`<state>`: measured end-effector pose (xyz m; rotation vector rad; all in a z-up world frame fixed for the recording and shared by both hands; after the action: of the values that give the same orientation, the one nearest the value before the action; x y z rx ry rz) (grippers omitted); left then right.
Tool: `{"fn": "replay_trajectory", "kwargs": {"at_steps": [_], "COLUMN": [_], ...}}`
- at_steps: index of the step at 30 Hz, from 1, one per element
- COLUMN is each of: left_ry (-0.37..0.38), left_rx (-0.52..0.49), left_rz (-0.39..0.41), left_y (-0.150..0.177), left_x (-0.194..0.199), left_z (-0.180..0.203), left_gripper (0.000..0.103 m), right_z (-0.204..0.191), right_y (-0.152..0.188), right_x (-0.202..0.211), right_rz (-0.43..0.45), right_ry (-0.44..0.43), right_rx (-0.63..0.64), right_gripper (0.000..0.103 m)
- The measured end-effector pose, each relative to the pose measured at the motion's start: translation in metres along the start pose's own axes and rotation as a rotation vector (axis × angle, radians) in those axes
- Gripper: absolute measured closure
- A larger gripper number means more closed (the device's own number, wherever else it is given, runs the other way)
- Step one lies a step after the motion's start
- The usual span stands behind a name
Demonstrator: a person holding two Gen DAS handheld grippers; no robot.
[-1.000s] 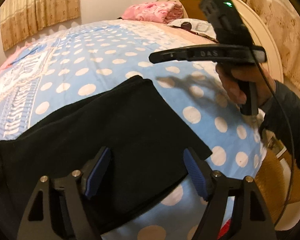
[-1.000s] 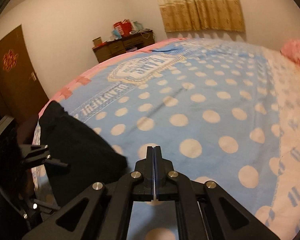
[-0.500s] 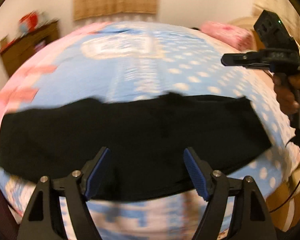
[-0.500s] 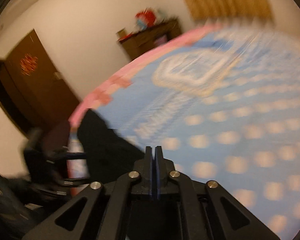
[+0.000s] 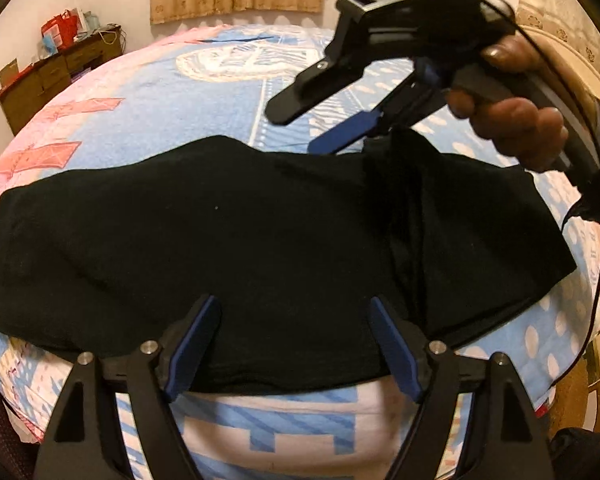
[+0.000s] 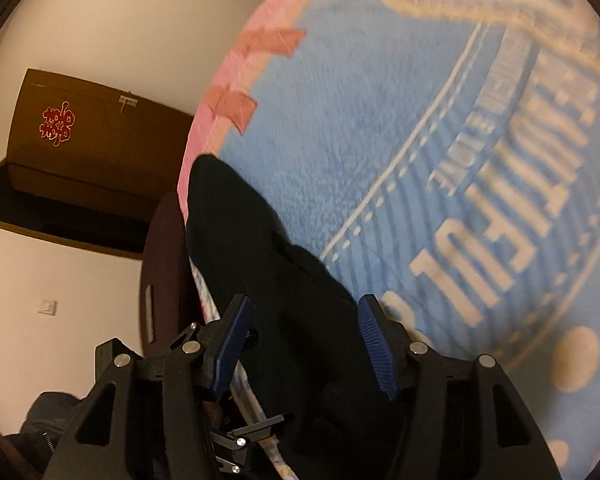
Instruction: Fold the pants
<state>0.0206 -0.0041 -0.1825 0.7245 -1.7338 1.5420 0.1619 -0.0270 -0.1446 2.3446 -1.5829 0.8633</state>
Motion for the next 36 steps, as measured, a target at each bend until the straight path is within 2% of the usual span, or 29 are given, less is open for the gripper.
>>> {"fn": "replay_trajectory", "kwargs": {"at_steps": [4, 9, 14, 16, 21, 23, 27, 29, 34, 36], "left_ry": [0.018, 0.010, 0.002, 0.010, 0.012, 0.013, 0.014, 0.014, 0.015, 0.017], "left_rx": [-0.006, -0.027, -0.040, -0.033, -0.033, -0.032, -0.032, -0.031, -0.032, -0.031], "left_rz": [-0.003, -0.002, 0.001, -0.002, -0.001, 0.000, 0.001, 0.001, 0.000, 0.000], "left_y": [0.000, 0.000, 0.001, 0.001, 0.002, 0.002, 0.002, 0.002, 0.002, 0.001], "left_x": [-0.002, -0.003, -0.005, -0.006, -0.007, -0.007, -0.008, -0.008, -0.008, -0.008], "left_z": [0.000, 0.004, 0.006, 0.006, 0.003, 0.003, 0.003, 0.003, 0.002, 0.001], "left_gripper": [0.016, 0.013, 0.011, 0.011, 0.009, 0.009, 0.009, 0.009, 0.009, 0.009], "right_z": [-0.006, -0.007, 0.002, 0.006, -0.008, -0.006, -0.002, 0.003, 0.007, 0.005], "right_y": [0.008, 0.019, 0.000, 0.001, 0.017, 0.015, -0.002, -0.007, -0.009, -0.004], "right_x": [-0.008, -0.022, -0.004, -0.010, -0.026, -0.031, -0.022, -0.020, -0.021, -0.020], "right_rz": [-0.032, -0.089, 0.018, -0.021, -0.137, -0.143, -0.048, -0.030, -0.040, -0.078], "right_ry": [-0.116, -0.115, -0.098, -0.100, -0.189, -0.175, -0.193, -0.159, -0.160, -0.135], "right_rx": [-0.013, -0.004, -0.034, -0.045, -0.034, -0.040, -0.051, -0.055, -0.044, -0.009], "right_gripper": [0.045, 0.045, 0.045, 0.045, 0.045, 0.045, 0.045, 0.045, 0.045, 0.045]}}
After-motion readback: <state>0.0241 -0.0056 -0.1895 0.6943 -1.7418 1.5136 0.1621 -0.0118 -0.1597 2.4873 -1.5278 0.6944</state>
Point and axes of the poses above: each gripper's, at about its wrist camera, not at the fingertips, and x roughly against the way its jaws point, z to its right, y to its underside, the point moved 5 cm from there along -x, roughly the way its jaws point, and after that the axes turned 10 degrees about -y, right-handed, at the moved point
